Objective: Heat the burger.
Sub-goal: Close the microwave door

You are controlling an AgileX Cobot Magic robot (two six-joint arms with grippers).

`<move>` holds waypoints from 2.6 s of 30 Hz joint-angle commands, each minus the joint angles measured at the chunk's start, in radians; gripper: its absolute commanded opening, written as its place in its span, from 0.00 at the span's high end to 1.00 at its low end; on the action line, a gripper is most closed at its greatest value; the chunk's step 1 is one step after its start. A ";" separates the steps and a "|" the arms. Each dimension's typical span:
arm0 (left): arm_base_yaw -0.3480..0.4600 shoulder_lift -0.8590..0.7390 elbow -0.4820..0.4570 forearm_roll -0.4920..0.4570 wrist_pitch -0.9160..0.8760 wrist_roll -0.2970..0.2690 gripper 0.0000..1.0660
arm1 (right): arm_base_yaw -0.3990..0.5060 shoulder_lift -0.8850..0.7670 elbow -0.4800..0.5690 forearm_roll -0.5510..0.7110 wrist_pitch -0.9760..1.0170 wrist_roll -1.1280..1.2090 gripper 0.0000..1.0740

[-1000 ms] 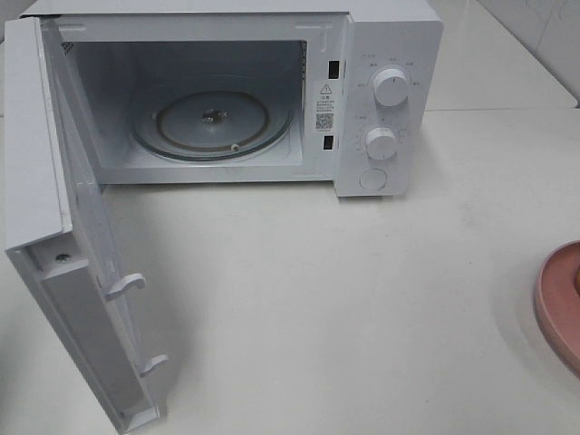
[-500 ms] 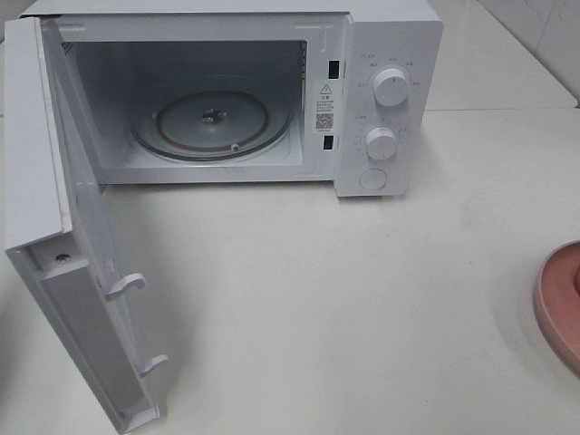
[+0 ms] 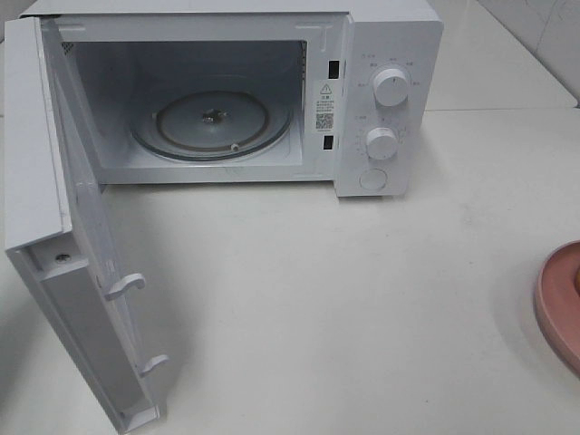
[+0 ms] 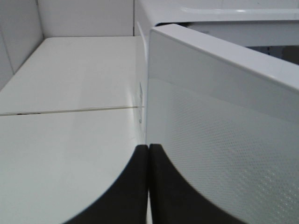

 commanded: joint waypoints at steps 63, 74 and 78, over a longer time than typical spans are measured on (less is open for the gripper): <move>-0.679 0.680 -0.610 -0.576 -0.104 0.174 1.00 | -0.006 -0.027 0.003 0.001 -0.001 -0.014 0.30; -0.679 0.759 -0.749 -0.582 -0.066 0.181 1.00 | -0.006 -0.027 0.003 0.001 -0.001 -0.014 0.30; -0.676 0.805 -0.814 -0.598 -0.058 0.237 1.00 | -0.006 -0.027 0.003 0.001 -0.001 -0.014 0.30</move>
